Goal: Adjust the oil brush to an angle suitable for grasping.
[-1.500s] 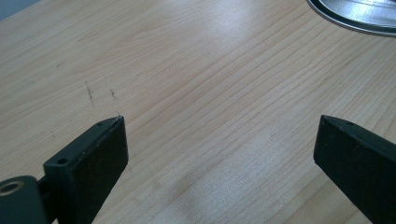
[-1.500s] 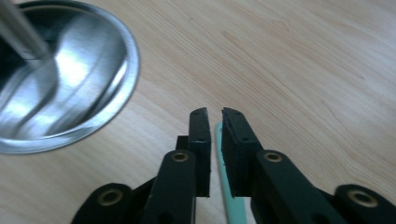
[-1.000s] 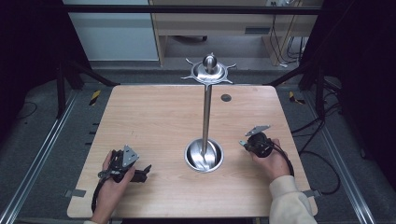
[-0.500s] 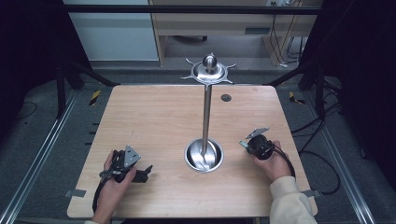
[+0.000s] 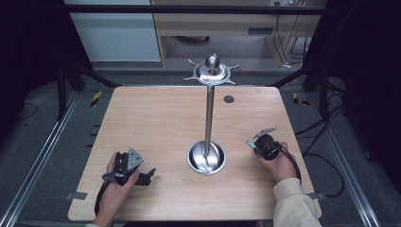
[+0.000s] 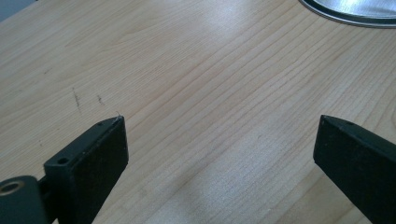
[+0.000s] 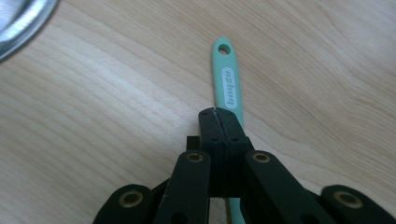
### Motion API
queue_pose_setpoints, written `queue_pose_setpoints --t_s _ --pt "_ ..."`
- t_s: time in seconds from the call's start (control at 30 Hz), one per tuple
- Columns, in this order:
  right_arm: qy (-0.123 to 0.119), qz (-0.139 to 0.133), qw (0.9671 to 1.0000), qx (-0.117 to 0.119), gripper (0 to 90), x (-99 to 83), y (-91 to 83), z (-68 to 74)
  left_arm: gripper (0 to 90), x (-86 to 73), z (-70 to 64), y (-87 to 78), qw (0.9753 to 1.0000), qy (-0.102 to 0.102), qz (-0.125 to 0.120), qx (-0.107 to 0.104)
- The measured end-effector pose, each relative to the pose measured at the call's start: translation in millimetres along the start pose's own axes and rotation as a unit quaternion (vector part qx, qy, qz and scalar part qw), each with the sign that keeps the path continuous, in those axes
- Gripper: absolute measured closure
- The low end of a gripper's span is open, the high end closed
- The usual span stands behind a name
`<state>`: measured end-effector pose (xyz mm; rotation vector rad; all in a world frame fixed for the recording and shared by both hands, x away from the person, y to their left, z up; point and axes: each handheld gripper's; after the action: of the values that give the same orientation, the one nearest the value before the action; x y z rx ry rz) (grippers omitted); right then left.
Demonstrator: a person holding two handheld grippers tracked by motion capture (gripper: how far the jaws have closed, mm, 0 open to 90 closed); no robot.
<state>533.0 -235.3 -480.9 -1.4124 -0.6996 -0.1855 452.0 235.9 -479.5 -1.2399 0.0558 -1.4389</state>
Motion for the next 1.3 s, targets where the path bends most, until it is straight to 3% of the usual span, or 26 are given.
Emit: queue_pose_setpoints --t_s 0.2,0.33,0.47,0.7,0.8,1.03,1.3 --pt "0.021 0.001 0.9997 -0.015 90.0 1.4 0.0 -5.1 2.8 -0.4 -0.1 1.8 1.0000 0.003 0.003 -0.001" --pt "0.030 -0.011 0.9995 -0.009 88.3 5.0 -8.5 -6.5 2.8 -0.5 -1.1 3.7 0.9999 0.006 0.009 0.000" --pt "0.032 -0.004 0.9995 -0.005 83.3 7.9 -18.7 -6.4 2.8 -1.1 -1.0 3.4 0.9999 0.006 0.010 0.002" --pt "0.048 0.042 0.9980 0.000 69.7 18.6 -36.0 -17.7 2.8 -1.3 -0.9 6.3 0.9999 0.008 0.015 0.000" --pt "0.051 0.076 0.9958 0.003 63.7 22.9 -38.3 -23.8 2.8 -1.0 -1.6 6.1 0.9998 0.011 0.016 -0.001" --pt "0.036 0.126 0.9914 0.005 65.2 21.8 -33.4 -28.4 2.8 -1.5 -1.3 6.8 0.9998 0.010 0.018 -0.001" --pt "0.016 0.155 0.9878 0.007 68.7 17.2 -23.5 -26.6 2.8 -1.5 -1.3 6.9 0.9998 0.009 0.018 -0.001"
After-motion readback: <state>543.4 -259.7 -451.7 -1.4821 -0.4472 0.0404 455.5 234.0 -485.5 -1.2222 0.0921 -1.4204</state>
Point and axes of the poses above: each handheld gripper's, and its own axes: y roughly forward along the jaws, x roughly out of its top, z roughly to its left, and after that the axes turned 15 degrees about y, right-handed
